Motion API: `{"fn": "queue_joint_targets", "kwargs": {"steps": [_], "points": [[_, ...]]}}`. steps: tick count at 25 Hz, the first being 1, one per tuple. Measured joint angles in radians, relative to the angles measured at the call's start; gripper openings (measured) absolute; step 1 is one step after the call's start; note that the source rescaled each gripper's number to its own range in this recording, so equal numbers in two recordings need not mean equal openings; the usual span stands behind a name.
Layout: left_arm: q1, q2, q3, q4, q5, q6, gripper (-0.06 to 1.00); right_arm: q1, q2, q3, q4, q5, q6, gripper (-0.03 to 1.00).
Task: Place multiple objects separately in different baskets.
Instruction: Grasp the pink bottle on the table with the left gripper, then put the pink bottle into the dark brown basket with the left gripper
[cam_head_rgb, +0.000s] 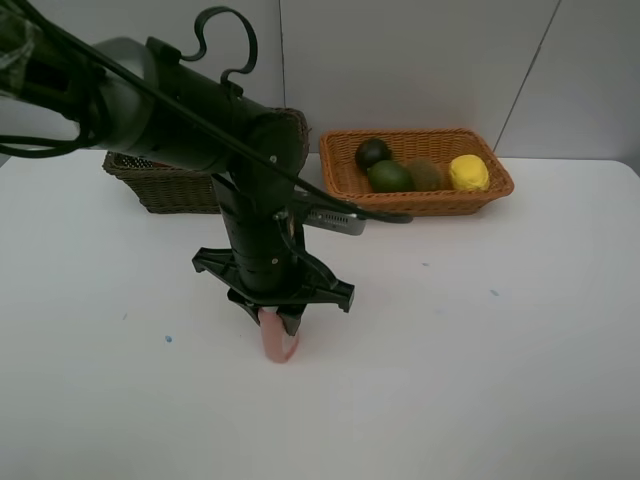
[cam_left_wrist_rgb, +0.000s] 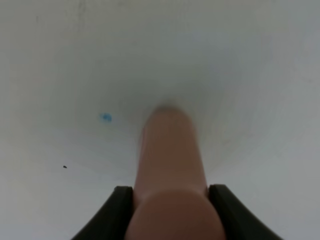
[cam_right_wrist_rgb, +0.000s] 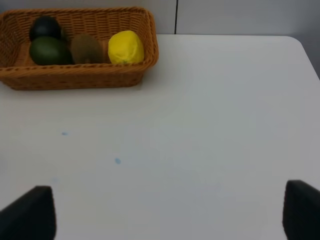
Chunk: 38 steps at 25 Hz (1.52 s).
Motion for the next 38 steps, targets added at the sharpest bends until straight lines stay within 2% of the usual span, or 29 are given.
{"fn": "queue_joint_targets", "kwargs": {"steps": [11, 14, 19, 24, 28, 31, 38], "points": [[0.0, -0.003, -0.023, 0.015, 0.025, 0.0, 0.41, 0.0, 0.0, 0.0, 0.0, 0.0, 0.0, 0.99], [0.0, -0.038, -0.074, 0.043, 0.07, 0.001, 0.41, 0.0, 0.0, 0.0, 0.0, 0.0, 0.0, 0.99], [0.02, -0.138, -0.222, 0.144, 0.147, 0.002, 0.41, 0.0, 0.0, 0.0, 0.0, 0.0, 0.0, 0.99], [0.085, -0.186, -0.404, 0.313, 0.211, 0.004, 0.41, 0.0, 0.0, 0.0, 0.0, 0.0, 0.0, 0.99], [0.156, -0.187, -0.52, 0.421, 0.216, 0.005, 0.41, 0.0, 0.0, 0.0, 0.0, 0.0, 0.0, 0.99], [0.22, -0.187, -0.552, 0.455, 0.149, 0.005, 0.41, 0.0, 0.0, 0.0, 0.0, 0.0, 0.0, 0.99], [0.372, -0.151, -0.552, 0.461, 0.026, 0.005, 0.41, 0.0, 0.0, 0.0, 0.0, 0.0, 0.0, 0.99]]}}
